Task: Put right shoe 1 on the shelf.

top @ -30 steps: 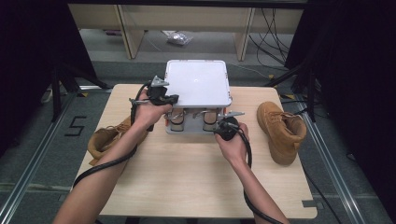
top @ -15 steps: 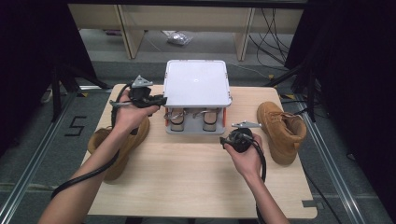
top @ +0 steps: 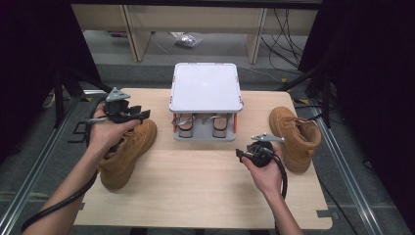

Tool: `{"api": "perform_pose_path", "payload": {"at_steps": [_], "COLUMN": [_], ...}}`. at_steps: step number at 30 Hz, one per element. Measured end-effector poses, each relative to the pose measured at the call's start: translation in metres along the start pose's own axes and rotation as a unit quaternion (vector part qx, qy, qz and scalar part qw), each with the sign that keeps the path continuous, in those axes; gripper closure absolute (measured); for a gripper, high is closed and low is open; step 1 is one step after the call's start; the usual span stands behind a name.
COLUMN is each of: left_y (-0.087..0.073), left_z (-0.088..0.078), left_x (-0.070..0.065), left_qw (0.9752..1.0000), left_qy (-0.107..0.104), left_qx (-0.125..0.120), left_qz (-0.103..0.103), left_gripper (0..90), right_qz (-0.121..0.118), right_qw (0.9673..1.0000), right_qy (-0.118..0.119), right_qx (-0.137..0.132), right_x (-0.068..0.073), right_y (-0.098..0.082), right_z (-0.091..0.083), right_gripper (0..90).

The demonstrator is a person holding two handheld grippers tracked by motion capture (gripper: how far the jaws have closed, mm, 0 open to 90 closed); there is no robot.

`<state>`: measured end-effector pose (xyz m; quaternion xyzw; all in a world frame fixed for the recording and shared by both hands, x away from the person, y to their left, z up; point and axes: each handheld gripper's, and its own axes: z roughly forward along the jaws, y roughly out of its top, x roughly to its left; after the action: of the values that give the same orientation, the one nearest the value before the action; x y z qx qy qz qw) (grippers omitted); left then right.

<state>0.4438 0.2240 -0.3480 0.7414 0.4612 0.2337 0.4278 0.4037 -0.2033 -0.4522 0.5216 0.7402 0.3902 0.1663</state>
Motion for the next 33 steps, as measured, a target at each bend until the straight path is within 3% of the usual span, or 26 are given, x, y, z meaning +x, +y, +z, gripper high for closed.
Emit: {"api": "perform_pose_path", "payload": {"at_steps": [4,10,12,13,16,17,18,20,21,26,33], "left_y": [-0.011,-0.028,-0.035,-0.039,-0.047,-0.052,-0.056,-0.064,-0.072,-0.085,-0.097], "left_z": [-0.013,-0.040,-0.053,-0.056,-0.061,-0.063,-0.065,-0.066,-0.067,-0.063,-0.042], "left_x": [0.008,0.027,0.037,0.040,0.047,0.050,0.054,0.058,0.061,0.065,0.069], "left_qw": [0.9999,0.9994,0.9986,0.9983,0.9973,0.9968,0.9961,0.9951,0.9937,0.9909,0.9852], "left_qy": [0.010,0.030,0.042,0.045,0.055,0.055,0.056,0.061,0.061,0.059,0.044], "left_qx": [0.006,0.012,0.023,0.031,0.042,0.050,0.061,0.069,0.082,0.107,0.147], "left_qz": [-0.006,-0.014,-0.021,-0.021,-0.024,-0.031,-0.032,-0.037,-0.047,-0.057,-0.076], "left_gripper": [54.3,52.3,50.9,50.6,49.8,49.8,49.6,48.9,48.6,47.0,52.8], "right_qz": [0.013,0.011,0.030,0.017,0.024,0.011,0.014,0.012,0.011,0.011,0.008], "right_qw": [0.9999,0.9999,0.9993,0.9998,0.9995,0.9998,0.9998,0.9998,0.9998,0.9997,0.9994], "right_qy": [-0.001,0.000,-0.012,-0.006,-0.007,-0.009,-0.002,0.006,-0.002,0.003,0.010], "right_qx": [0.004,0.012,0.017,0.013,0.019,0.014,0.011,0.013,0.019,0.023,0.032], "right_x": [0.001,0.002,0.005,0.002,0.005,0.003,0.004,0.005,0.005,0.006,0.009], "right_y": [-0.013,-0.023,-0.024,-0.024,-0.025,-0.025,-0.026,-0.027,-0.027,-0.028,-0.030], "right_z": [-0.003,-0.006,-0.012,-0.012,-0.014,-0.013,-0.011,-0.009,-0.010,-0.007,-0.003], "right_gripper": [49.1,48.6,48.2,48.1,48.1,48.0,47.9,47.9,47.7,47.5,47.0]}}
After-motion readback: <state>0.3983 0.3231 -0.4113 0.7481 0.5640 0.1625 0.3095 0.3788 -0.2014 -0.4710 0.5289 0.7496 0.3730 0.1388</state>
